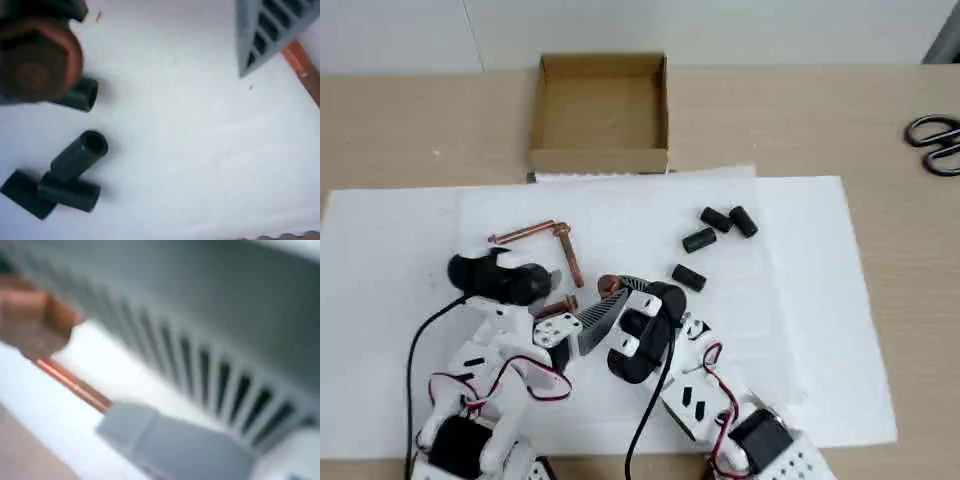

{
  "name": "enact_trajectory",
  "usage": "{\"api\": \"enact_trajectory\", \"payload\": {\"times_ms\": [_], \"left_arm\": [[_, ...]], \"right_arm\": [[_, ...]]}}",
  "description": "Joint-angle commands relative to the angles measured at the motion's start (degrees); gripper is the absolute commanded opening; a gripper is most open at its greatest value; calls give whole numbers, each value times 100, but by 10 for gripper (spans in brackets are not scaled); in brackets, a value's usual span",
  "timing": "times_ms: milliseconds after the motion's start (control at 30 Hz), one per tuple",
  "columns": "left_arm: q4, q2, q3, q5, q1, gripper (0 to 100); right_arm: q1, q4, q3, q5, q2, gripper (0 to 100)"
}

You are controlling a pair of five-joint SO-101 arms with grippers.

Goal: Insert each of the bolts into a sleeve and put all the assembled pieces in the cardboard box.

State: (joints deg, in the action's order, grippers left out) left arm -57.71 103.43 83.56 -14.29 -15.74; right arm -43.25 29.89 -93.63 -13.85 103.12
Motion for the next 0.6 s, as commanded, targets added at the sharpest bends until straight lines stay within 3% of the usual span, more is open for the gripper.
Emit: {"api": "enact_trajectory", "payload": {"times_ms": [0,233,500,567], "left_arm": [[-114,44,-365,62,237,312],[-281,44,-1059,-431,281,298],[-264,44,-1534,-563,325,17],[-299,44,-1499,-563,475,14]], "right_arm": [[48,-145,123,-35,84,2],[576,-145,62,-18,84,2],[681,-136,62,-18,84,2],[734,-136,53,-18,84,2]]}}
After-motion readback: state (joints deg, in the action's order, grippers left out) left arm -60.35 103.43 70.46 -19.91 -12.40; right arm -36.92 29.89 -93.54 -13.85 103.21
